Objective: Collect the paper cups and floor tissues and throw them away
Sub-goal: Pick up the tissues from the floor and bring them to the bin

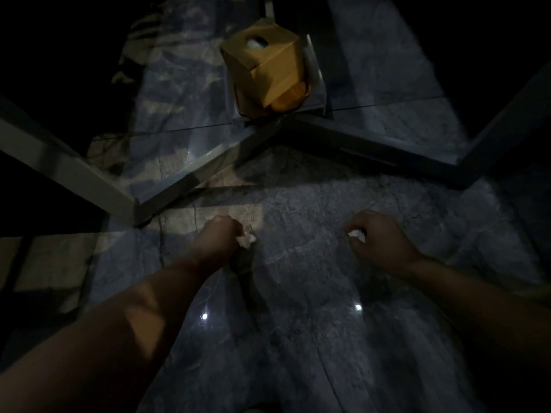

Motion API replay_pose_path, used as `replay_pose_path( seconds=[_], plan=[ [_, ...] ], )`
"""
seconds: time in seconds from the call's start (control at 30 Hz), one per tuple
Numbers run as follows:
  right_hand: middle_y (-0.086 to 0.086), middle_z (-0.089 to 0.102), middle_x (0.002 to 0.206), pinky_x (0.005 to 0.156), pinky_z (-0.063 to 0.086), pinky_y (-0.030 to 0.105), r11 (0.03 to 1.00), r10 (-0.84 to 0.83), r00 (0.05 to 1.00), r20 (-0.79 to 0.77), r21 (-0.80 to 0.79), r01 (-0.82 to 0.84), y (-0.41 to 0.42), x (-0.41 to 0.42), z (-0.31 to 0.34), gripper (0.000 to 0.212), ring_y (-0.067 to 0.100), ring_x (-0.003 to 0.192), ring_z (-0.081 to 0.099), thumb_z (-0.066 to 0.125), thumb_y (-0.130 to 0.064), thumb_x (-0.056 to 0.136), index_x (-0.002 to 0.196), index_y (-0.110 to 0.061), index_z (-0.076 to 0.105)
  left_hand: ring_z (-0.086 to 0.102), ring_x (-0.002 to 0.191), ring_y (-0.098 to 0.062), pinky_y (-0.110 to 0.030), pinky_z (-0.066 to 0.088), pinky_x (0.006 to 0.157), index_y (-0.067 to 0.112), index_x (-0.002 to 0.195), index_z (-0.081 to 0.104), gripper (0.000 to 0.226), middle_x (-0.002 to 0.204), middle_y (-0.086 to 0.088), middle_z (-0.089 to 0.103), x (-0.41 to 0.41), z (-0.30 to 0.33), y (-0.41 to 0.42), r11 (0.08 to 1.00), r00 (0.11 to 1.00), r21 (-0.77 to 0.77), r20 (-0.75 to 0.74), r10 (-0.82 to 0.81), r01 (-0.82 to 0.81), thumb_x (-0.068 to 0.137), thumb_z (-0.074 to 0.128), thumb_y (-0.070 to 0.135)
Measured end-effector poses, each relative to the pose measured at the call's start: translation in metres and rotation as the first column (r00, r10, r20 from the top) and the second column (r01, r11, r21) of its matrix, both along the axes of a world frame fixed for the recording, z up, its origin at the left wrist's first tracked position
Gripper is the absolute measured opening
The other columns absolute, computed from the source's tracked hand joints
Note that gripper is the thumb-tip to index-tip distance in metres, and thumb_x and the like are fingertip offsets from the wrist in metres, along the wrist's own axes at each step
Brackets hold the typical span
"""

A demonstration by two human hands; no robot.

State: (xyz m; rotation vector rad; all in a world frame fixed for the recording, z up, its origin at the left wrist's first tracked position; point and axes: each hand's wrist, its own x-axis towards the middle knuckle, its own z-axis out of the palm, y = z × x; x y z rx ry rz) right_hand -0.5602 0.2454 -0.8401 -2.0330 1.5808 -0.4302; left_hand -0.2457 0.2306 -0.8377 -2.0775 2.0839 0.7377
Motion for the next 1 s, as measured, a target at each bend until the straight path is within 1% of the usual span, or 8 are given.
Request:
replay_pose_path(
  seconds=[0.13,0.2,0.27,0.4,0.53,0.77,0.87,1.0],
  plan=[
    [0.004,0.059,0.083,0.076,0.037,0.022,0.999,-0.037,0.999,-0.01,0.004,0.037,0.0,0.0,0.015,0.013,0.027,0.085,0.063,0.062,-0.008,0.078,0.085,-0.006,0.072,0.063,0.081,-0.009,-0.017,0.039,0.063,0.013,0.098,0.075,0.013,0.091,0.002,0.066,-0.01,0.014,-0.001,0.998,0.995,-0.059,-0.091,-0.033,0.028,0.093,0.068,0.023],
    [0.01,0.063,0.093,0.078,0.039,0.023,0.999,-0.05,0.998,-0.024,0.001,0.05,-0.001,0.0,0.027,0.017,0.028,0.09,0.063,0.06,-0.009,0.079,0.09,-0.007,0.073,0.069,0.075,-0.017,-0.017,0.039,0.057,0.009,0.093,0.077,0.011,0.085,-0.007,0.074,-0.018,0.028,-0.007,0.982,0.988,-0.178,-0.128,-0.088,0.064,0.09,0.073,0.019],
    [0.012,0.063,0.103,0.082,0.04,0.022,0.997,-0.081,0.996,-0.027,-0.01,0.081,-0.001,0.001,0.044,0.02,0.027,0.096,0.062,0.06,-0.006,0.082,0.097,-0.008,0.073,0.072,0.074,-0.025,-0.024,0.042,0.062,0.007,0.089,0.079,0.015,0.082,-0.012,0.077,-0.031,0.047,-0.015,0.951,0.974,-0.289,-0.162,-0.16,0.108,0.087,0.077,0.022],
    [0.012,0.064,0.112,0.084,0.04,0.021,0.976,-0.191,0.981,0.048,-0.093,0.194,-0.006,-0.003,0.095,0.022,0.025,0.103,0.062,0.06,-0.009,0.087,0.104,-0.01,0.073,0.067,0.076,-0.012,-0.026,0.046,0.07,0.017,0.093,0.081,0.021,0.088,-0.002,0.078,-0.074,0.099,-0.03,0.894,0.942,-0.438,-0.249,-0.224,0.096,0.087,0.075,0.036],
    [0.011,0.075,0.098,0.077,0.046,0.02,0.897,-0.328,0.922,0.205,-0.24,0.372,-0.007,-0.026,0.158,0.021,0.015,0.082,0.062,0.06,-0.008,0.084,0.098,-0.009,0.076,0.066,0.077,-0.014,-0.025,0.042,0.069,0.012,0.099,0.08,0.021,0.09,-0.009,0.079,-0.133,0.161,-0.042,0.804,0.902,-0.591,-0.305,-0.306,0.073,0.085,0.078,0.027],
    [-0.006,0.066,0.078,0.056,0.038,-0.002,0.795,-0.429,0.879,0.208,-0.373,0.477,0.032,-0.111,0.26,0.016,-0.001,0.065,0.056,0.068,-0.013,0.081,0.095,-0.016,0.076,0.05,0.055,0.004,-0.018,0.04,0.056,0.018,0.094,0.079,0.022,0.068,0.007,0.063,-0.25,0.242,-0.044,0.751,0.674,-0.66,-0.545,-0.499,0.023,0.082,0.08,0.036],
    [-0.004,0.068,0.074,0.059,0.044,0.01,0.784,-0.464,0.874,0.144,-0.393,0.481,0.067,-0.158,0.292,0.013,0.001,0.059,0.058,0.071,-0.017,0.08,0.093,-0.017,0.075,0.048,0.05,0.005,-0.015,0.038,0.053,0.015,0.09,0.077,0.017,0.062,0.011,0.057,-0.294,0.273,-0.025,0.736,0.531,-0.656,-0.569,-0.628,0.168,0.083,0.08,0.031],
    [0.005,0.076,0.075,0.061,0.054,0.019,0.854,-0.493,0.87,0.001,-0.193,0.484,0.123,-0.212,0.327,0.01,0.015,0.065,0.072,0.077,-0.018,0.078,0.087,-0.014,0.075,0.053,0.045,-0.001,-0.012,0.04,0.044,0.023,0.079,0.077,0.037,0.06,0.001,0.066,-0.346,0.291,0.013,0.668,0.39,-0.64,-0.544,-0.743,0.381,0.081,0.07,0.059]
  ],
)
